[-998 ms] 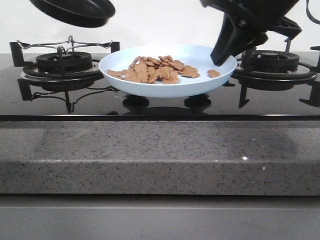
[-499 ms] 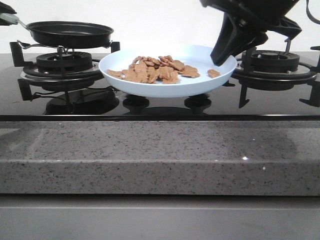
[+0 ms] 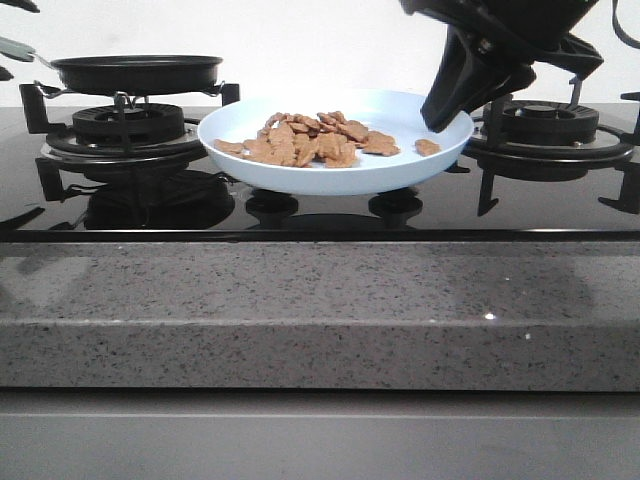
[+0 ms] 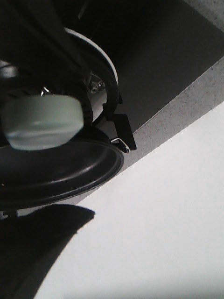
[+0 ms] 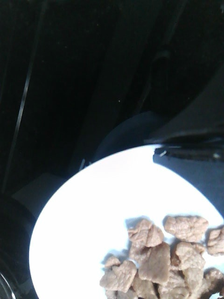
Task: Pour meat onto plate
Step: 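Open the left gripper and withdraw it from the pan handle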
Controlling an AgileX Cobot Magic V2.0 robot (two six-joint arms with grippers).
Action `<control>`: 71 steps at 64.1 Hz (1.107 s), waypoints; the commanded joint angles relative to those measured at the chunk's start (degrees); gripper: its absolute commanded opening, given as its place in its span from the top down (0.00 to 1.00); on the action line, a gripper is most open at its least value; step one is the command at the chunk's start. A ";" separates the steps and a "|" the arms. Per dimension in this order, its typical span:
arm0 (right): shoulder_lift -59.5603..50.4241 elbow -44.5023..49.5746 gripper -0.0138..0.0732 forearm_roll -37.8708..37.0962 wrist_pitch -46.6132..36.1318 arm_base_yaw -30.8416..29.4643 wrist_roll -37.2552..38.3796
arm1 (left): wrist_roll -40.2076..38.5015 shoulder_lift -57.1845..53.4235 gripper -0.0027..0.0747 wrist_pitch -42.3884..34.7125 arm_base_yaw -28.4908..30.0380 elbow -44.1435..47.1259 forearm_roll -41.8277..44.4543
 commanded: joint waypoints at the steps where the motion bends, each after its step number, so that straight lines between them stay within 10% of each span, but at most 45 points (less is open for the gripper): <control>1: -2.32 -1.45 0.98 1.43 -2.23 0.11 -0.58 | 0.33 -2.70 0.21 2.17 1.03 -2.01 -0.27; 40: -2.32 -1.45 0.98 1.43 -2.23 0.11 -0.58 | -2.50 -18.86 0.21 5.97 6.16 -2.12 24.47; 71: -2.32 -1.45 0.98 1.43 -2.23 0.11 -0.58 | -37.10 -44.47 0.21 -4.51 -18.18 7.38 82.74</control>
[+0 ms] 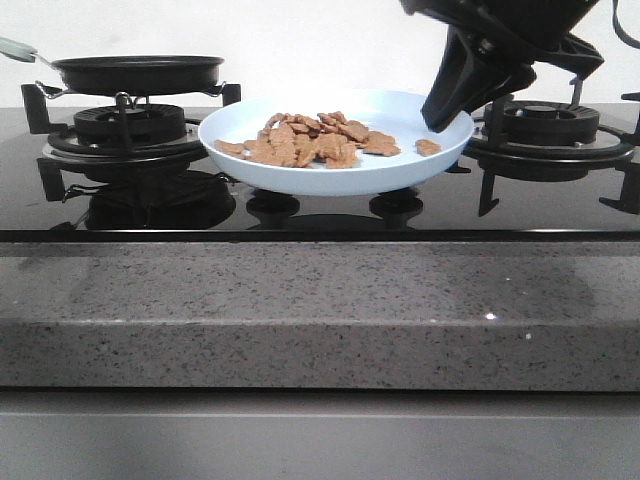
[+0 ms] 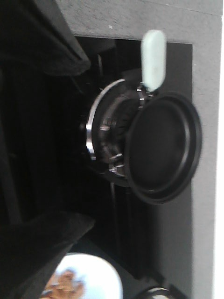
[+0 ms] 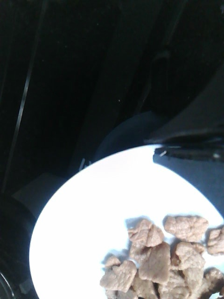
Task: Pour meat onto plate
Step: 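Open the left gripper and withdraw it from the pan handle, then lower the plate of meat onto the stovetop between the knobs with the right gripper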
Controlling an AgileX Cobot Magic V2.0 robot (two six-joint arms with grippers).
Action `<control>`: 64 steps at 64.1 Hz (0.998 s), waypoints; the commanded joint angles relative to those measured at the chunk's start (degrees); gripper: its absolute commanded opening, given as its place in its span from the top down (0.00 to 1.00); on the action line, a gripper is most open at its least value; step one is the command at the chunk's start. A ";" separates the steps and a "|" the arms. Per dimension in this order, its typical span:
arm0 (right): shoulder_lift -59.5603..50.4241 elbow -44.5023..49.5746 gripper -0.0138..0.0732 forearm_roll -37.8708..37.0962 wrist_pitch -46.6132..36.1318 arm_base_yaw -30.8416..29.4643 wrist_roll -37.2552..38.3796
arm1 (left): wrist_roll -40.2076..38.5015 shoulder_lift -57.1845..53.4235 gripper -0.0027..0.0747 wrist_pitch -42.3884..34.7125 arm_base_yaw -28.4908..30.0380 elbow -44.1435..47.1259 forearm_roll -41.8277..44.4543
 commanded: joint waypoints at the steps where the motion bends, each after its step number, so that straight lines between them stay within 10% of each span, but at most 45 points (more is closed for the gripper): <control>1: -2.32 -1.45 0.98 1.43 -2.23 0.11 -0.55 | -8.31 -5.16 0.21 -4.18 -4.63 1.54 8.86; 64: -2.23 -8.69 0.98 1.51 4.33 -0.94 -0.55 | -15.53 -24.10 0.21 1.39 -9.72 16.67 17.88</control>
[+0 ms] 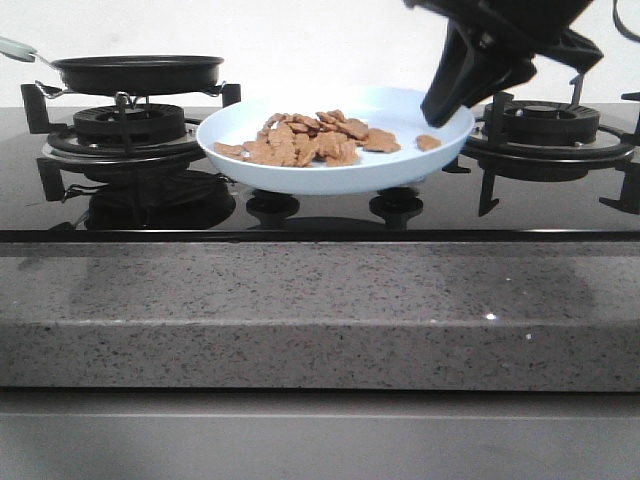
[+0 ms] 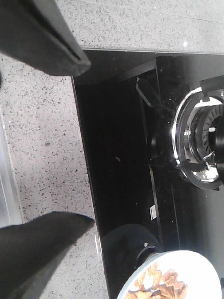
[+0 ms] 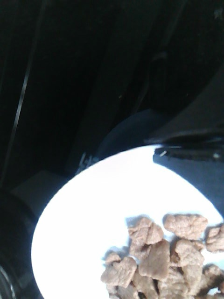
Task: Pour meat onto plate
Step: 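Lower the plate of meat onto the stovetop between the knobs with the right gripper, then open the right gripper and lift it away from the plate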
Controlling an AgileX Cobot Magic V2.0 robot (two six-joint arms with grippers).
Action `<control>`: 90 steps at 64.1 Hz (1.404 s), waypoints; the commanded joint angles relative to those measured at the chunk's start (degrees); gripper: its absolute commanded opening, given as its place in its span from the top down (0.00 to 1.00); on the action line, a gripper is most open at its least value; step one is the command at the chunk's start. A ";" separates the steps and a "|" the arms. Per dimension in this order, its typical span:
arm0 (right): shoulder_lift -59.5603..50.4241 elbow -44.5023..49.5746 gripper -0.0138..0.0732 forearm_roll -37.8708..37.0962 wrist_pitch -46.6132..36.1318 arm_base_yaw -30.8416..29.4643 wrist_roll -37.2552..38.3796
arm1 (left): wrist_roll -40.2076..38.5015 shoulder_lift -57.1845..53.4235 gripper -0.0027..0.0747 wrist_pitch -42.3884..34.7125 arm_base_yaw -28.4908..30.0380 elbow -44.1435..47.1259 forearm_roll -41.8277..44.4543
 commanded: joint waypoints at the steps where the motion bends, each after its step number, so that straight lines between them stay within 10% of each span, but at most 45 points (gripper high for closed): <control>1: -2.07 -6.58 0.98 1.70 0.90 -1.03 -0.55 | -0.65 -0.06 0.21 -3.37 -0.41 -1.55 -0.38; 60: 26.08 -37.56 0.97 6.60 5.91 -6.77 -0.29 | -0.65 -0.06 0.21 -4.54 -0.41 -1.55 -0.60; 80: 26.57 -37.56 0.52 6.60 4.38 -6.83 -0.29 | -0.65 -0.06 0.21 -4.54 -0.41 -1.55 -0.60; 90: 24.52 -37.56 0.47 6.47 4.38 -6.83 -0.29 | -0.65 -0.06 0.21 -4.54 -0.41 -1.55 -0.60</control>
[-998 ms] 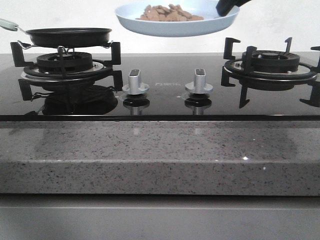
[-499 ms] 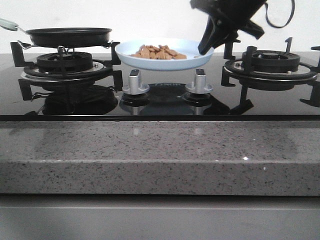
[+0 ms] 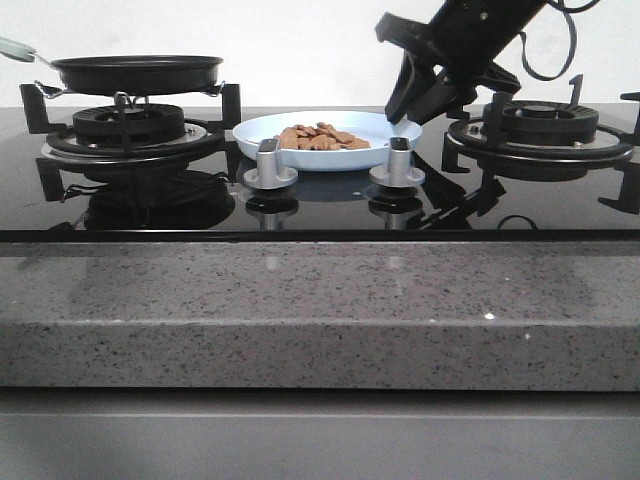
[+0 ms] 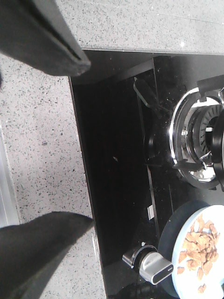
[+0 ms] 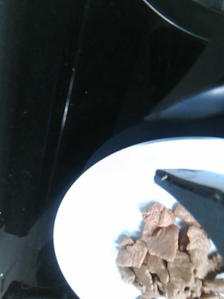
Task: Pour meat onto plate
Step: 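Open the right gripper and lift it away from the plate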
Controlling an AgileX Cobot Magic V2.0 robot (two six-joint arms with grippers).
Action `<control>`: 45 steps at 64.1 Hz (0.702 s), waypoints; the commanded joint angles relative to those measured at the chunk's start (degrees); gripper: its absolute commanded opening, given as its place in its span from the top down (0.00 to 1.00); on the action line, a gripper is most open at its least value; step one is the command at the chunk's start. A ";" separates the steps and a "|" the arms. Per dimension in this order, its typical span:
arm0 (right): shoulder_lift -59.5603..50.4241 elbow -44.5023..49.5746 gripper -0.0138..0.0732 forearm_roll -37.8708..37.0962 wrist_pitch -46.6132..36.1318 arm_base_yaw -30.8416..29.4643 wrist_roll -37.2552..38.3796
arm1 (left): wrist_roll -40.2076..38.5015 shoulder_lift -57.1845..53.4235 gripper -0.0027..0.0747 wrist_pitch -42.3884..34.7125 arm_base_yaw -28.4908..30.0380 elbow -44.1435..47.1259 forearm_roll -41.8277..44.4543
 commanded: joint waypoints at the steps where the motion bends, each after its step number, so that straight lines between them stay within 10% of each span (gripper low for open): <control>1: -6.11 -2.10 0.47 1.92 -2.06 -0.31 -0.29 | -0.65 -0.06 0.21 -3.99 -0.41 -1.55 -0.60; 22: -19.94 2.39 0.47 -6.36 3.85 -0.11 -0.29 | -0.65 -0.06 0.21 -3.99 -0.41 -1.55 -0.60; 45: -53.66 40.27 0.47 -12.28 -9.69 -0.11 -0.29 | -0.65 -0.06 0.21 -4.08 -0.41 -1.55 -0.60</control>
